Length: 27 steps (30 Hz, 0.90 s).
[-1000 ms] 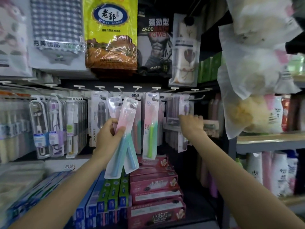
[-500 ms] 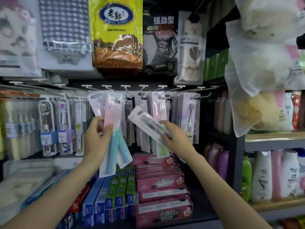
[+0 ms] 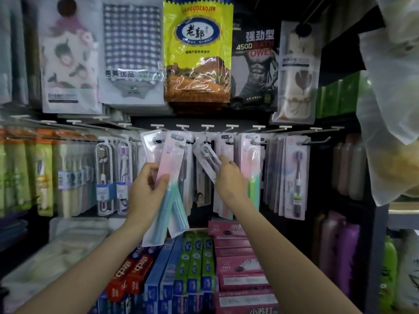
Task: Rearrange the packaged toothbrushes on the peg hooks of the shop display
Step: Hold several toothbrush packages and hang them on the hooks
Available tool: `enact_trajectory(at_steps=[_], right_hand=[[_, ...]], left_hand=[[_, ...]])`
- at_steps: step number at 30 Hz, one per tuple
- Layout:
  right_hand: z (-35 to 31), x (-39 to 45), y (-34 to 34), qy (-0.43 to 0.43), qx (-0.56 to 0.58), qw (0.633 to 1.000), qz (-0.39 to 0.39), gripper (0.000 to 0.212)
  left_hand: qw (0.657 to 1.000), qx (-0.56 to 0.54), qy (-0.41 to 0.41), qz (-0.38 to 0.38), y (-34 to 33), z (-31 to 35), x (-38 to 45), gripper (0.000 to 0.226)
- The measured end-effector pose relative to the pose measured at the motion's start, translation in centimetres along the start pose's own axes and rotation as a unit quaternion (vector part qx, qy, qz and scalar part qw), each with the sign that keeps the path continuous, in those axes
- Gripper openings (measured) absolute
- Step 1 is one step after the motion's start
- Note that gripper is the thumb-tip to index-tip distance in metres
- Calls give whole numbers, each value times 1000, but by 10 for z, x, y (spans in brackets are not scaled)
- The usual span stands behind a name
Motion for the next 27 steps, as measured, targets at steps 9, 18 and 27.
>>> enact_trajectory(at_steps=[9,18,27], right_hand=[[1,0,-9,-106,242,964,-29,30],[16,-26,12,-15,340,940,-26,16],[69,-37,24,-71,350,934,-6,15]], left_hand=[[999,-10,2,-35,3,8,9,21],[987,-76,37,-134,-32,2,-3,17],[984,-63,60,-158,-94,6,-1,12]])
Point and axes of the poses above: each hand's wrist, its own x-axis towards the middle knuckle, its own y-axis out of the back of the hand, z = x × y, the point moved 1 cm from there along x, towards the middle knuckle, and after that the axes turned 11 degrees about -x, right-handed, at the moved point
